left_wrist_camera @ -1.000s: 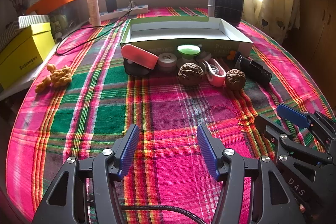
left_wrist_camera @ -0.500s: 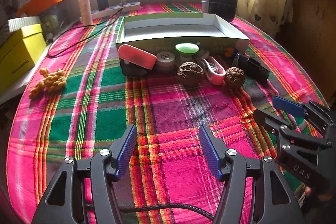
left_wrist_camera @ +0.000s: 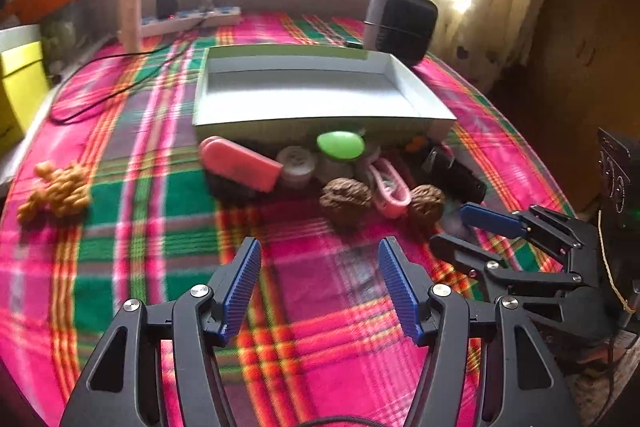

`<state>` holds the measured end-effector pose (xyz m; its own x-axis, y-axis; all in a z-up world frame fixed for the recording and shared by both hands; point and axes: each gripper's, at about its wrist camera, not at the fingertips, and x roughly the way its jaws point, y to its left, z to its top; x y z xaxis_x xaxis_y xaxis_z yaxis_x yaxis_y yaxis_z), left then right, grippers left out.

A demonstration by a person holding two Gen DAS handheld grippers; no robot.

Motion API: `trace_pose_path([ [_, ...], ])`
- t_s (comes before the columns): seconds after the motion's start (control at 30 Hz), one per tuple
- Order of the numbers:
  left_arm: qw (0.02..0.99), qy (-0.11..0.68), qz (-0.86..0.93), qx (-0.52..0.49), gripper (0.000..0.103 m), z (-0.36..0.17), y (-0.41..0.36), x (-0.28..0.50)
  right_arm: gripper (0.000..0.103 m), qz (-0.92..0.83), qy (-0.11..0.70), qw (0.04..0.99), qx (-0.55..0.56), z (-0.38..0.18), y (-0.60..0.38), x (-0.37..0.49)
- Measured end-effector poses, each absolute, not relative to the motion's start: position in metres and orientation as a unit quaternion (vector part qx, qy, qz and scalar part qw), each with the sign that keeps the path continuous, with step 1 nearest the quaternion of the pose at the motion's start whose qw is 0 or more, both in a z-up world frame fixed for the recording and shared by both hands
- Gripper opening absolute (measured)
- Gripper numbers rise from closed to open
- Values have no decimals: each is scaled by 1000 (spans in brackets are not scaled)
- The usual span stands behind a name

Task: Organize objects
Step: 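Move the right tool toward the walnut beside the pink hook, then close the right tool on the walnut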

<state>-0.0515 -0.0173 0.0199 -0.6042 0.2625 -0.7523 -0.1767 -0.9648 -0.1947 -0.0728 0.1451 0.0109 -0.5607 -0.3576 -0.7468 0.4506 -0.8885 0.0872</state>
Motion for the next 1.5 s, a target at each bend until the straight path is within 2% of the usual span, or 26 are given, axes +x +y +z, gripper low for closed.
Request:
trace_pose_path([
  [0.3, 148, -36, 885, -439, 61, 20, -1, -70, 49, -870, 74, 254, 416, 12, 142, -89],
  [0.97, 155, -69, 871, -461, 60, 10, 0, -101, 49, -851, 118, 282, 426, 8, 129, -106],
  [1.17, 163, -83, 868, -461, 49, 11, 0, -103, 48, -851, 124, 286, 423, 9, 129, -105],
  [1.23, 166, -84, 868, -460, 44, 11, 0, -102, 41, -850, 122, 288, 423, 10, 129, -105],
  [1.4, 170, -83, 868, -458, 37, 12, 3, -102, 32, -852, 120, 286, 422, 11, 131, -105],
  [1.5, 170, -83, 869, -457, 34, 13, 3, -102, 32, -853, 117, 286, 422, 11, 130, -105],
])
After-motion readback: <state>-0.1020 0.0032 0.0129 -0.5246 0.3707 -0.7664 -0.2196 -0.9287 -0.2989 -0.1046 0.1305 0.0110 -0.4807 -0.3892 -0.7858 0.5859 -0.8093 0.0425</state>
